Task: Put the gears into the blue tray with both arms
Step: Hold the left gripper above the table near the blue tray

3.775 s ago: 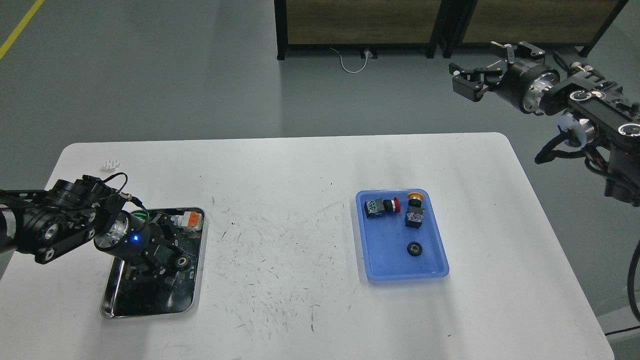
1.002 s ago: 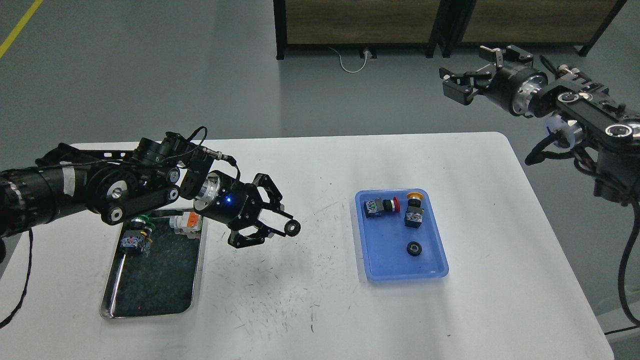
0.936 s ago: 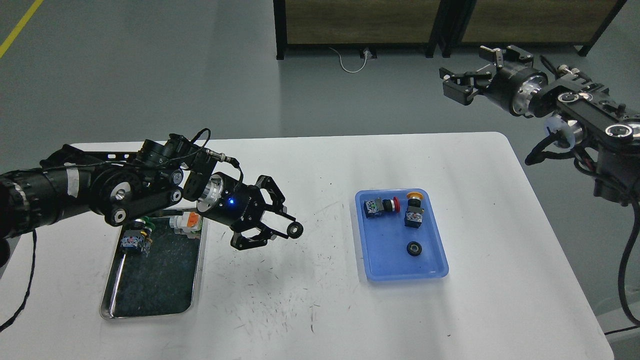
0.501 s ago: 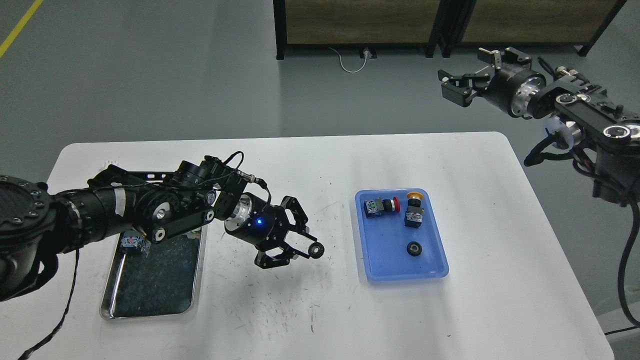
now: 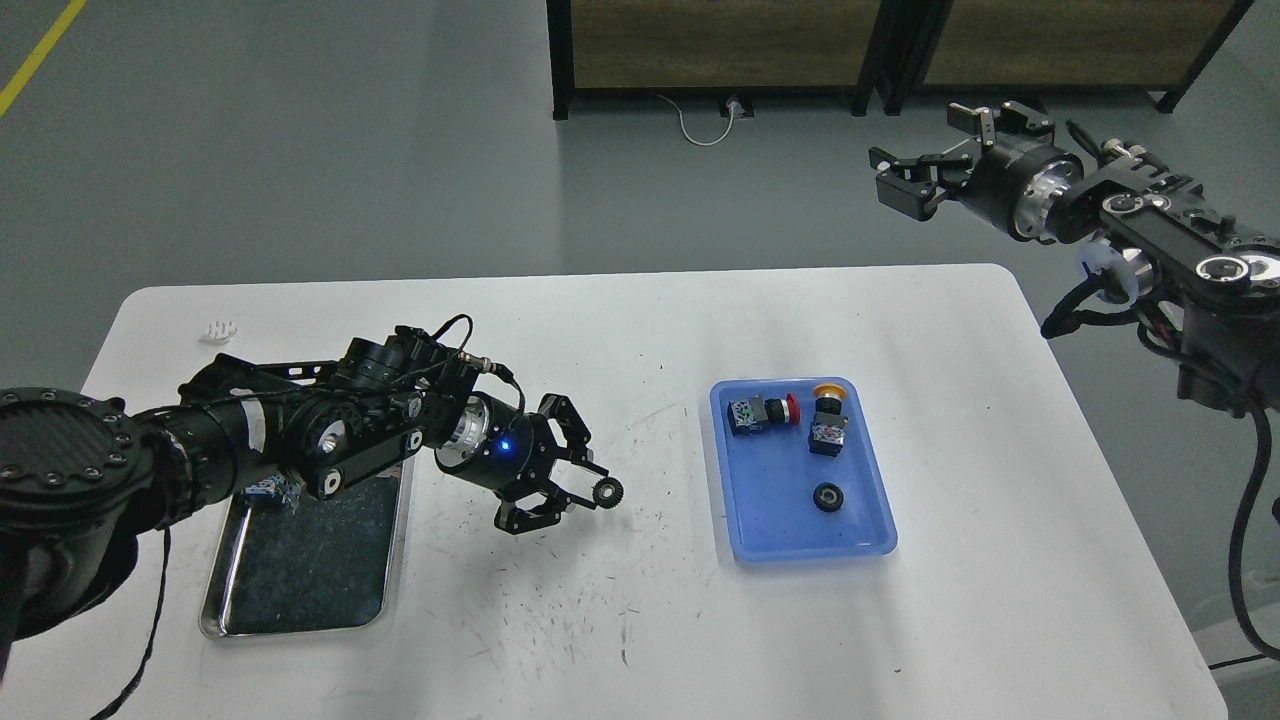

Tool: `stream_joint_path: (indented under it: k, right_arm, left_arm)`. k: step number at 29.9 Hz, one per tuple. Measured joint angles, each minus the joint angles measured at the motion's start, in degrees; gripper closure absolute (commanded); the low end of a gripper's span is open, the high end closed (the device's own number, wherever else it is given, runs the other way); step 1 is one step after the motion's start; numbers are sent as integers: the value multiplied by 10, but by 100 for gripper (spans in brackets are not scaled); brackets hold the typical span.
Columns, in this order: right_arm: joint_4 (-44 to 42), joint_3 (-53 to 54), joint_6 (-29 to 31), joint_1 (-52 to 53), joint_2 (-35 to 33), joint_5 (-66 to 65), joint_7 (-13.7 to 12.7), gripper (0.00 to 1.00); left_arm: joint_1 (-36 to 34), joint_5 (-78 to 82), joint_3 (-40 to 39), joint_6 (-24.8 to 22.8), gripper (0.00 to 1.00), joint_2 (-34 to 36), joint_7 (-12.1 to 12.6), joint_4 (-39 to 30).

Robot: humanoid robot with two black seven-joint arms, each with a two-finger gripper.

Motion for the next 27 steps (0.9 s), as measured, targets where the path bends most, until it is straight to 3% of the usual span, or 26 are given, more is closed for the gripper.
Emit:
stream_joint_path:
  k: [15, 27]
  right_arm:
    - [-1, -3, 0, -4, 2, -1, 0, 4]
    - [-1, -3, 1, -4, 3, -1, 0, 4]
  left_arm:
    - [2, -30, 0, 0, 67, 0, 0, 3]
    - [-5, -26, 2, 0, 67, 0, 0, -35]
